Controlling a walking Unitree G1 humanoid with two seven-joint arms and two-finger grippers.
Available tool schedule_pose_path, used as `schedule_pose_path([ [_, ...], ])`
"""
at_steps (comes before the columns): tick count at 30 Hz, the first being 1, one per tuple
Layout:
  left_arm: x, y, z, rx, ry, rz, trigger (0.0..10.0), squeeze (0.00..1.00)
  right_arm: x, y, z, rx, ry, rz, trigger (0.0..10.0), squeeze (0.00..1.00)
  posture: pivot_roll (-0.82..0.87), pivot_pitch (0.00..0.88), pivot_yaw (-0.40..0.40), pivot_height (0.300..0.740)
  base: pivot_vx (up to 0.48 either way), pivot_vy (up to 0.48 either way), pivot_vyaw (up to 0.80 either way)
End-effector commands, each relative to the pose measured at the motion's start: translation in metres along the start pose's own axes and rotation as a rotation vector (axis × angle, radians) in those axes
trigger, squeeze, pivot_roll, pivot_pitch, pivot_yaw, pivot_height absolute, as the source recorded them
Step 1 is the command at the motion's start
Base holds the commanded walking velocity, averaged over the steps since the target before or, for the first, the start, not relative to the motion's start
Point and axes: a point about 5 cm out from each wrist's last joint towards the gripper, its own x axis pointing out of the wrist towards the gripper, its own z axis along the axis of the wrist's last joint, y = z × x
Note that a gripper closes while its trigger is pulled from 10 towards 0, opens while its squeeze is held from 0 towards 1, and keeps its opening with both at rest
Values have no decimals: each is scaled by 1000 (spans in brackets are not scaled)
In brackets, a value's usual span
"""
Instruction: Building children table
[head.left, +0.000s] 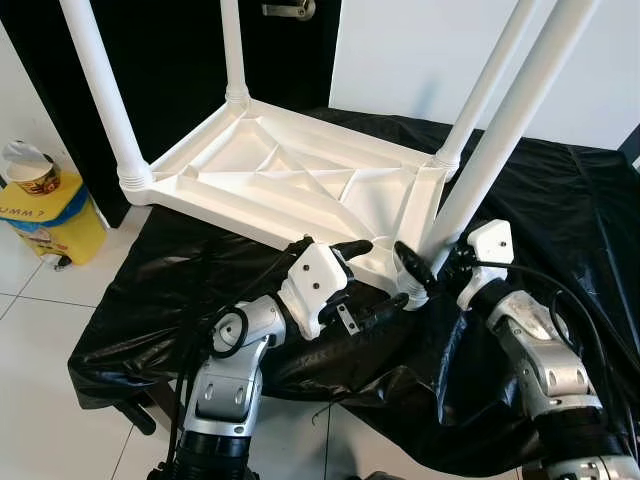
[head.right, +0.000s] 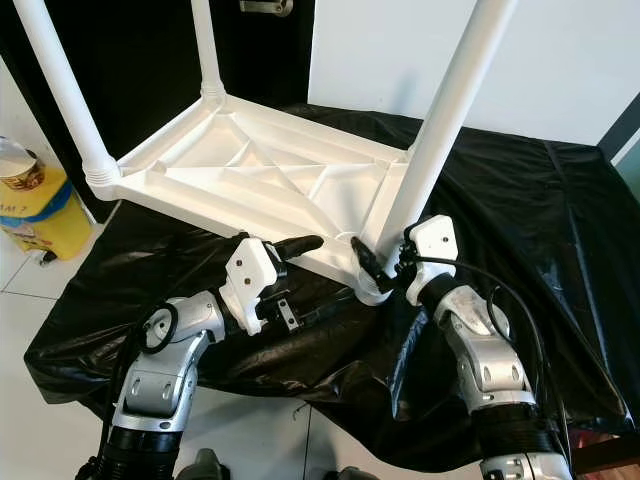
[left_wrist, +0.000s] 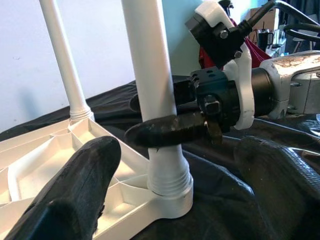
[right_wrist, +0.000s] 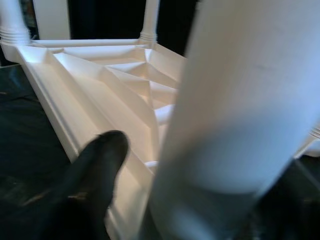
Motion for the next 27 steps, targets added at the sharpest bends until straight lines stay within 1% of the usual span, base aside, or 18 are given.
schedule_pose_path([
  [1,3,9,-1,-11,-2,220,10000,0,-4,-3,-7,-10,36,1,0,0,111,24,-127,740,0,0,0],
  [9,3,9,-2,-13,-1,221,10000,0,-7,-5,-10,-11,54,-10,0,0,107,30,-127,740,0,0,0],
  [10,3,9,-2,-15,-2,219,10000,0,-10,-7,-12,-6,66,-42,0,0,101,34,-127,740,0,0,0],
  [12,3,9,-2,-15,-2,219,10000,0,-10,-7,-12,-6,66,-42,0,0,101,34,-127,740,0,0,0],
  [13,3,8,-2,-19,-3,217,10000,0,-12,-10,-13,-3,77,-86,4706,0,96,39,-125,740,0,0,0],
  [14,3,8,-2,-19,-3,217,10000,0,-12,-10,-13,-3,77,-86,4706,0,96,39,-125,740,0,0,0],
  [15,4,8,-2,-22,-4,214,10000,0,-14,-11,-14,8,82,-135,10000,0,94,44,-123,740,0,0,0],
  [16,4,8,-2,-22,-4,214,10000,0,-14,-11,-14,8,82,-135,10000,0,94,44,-123,740,0,0,0],
  [20,5,6,-1,-29,-8,206,10000,0,-18,-8,-15,34,75,-338,10000,0,86,52,-118,740,0,0,0],
  [23,5,6,-1,-30,-8,205,10000,0,-19,-7,-15,38,76,-374,10000,0,86,52,-118,740,0,0,0],
  [25,5,5,-2,-35,-9,202,10000,0,-20,-2,-16,61,78,-475,10000,0,83,55,-115,740,0,0,0],
  [26,5,5,-2,-35,-9,202,10000,0,-20,-2,-16,61,78,-475,10000,0,83,55,-115,740,0,0,0],
  [27,5,5,-1,-35,-11,200,10000,0,-20,2,-16,65,85,-533,10000,0,82,57,-114,740,0,0,0],
])
